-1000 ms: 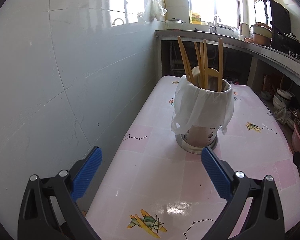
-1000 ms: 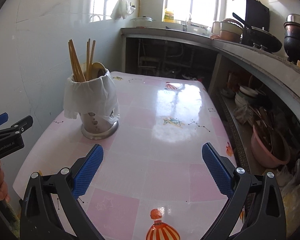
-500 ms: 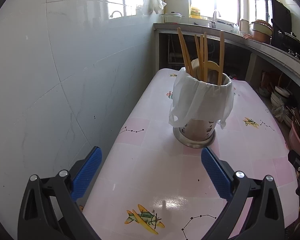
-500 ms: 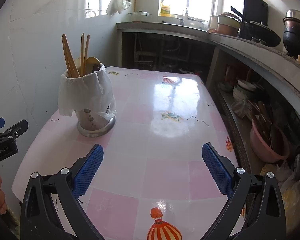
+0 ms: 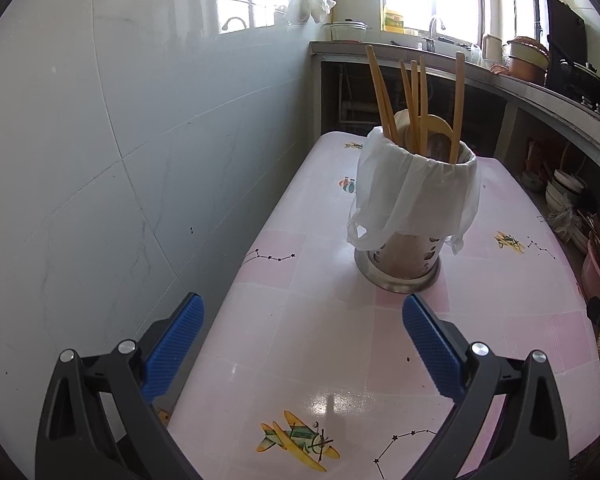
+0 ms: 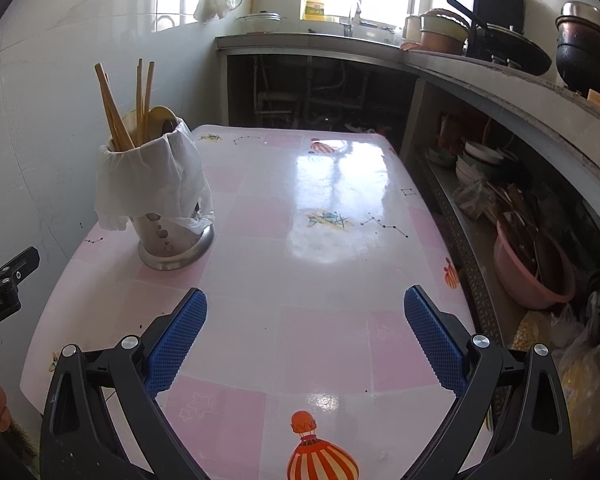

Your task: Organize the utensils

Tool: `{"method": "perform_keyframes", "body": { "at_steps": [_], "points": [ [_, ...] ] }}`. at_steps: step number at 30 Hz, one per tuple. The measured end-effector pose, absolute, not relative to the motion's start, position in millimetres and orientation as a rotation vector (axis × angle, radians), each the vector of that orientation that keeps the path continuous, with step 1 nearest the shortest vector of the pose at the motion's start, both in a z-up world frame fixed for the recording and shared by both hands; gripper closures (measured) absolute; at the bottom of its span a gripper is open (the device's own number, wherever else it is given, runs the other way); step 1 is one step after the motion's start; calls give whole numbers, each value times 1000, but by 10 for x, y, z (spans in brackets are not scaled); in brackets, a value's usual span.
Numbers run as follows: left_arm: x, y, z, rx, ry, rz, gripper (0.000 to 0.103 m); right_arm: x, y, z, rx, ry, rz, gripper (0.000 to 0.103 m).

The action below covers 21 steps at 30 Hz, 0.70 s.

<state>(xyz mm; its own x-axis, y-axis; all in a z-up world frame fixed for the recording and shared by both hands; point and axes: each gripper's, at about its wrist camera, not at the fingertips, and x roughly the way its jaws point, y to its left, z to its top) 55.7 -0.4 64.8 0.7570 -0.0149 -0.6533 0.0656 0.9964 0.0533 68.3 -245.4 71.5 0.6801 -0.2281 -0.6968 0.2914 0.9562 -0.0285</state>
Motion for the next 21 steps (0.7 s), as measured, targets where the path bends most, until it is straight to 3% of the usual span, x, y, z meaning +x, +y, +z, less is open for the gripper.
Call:
{"method": "perform_keyframes", "body": {
  "at_steps": [21],
  "points": [
    [667,147,548,74,745,14,6,744,-2541,628,91,793,-297,8]
  ]
}}
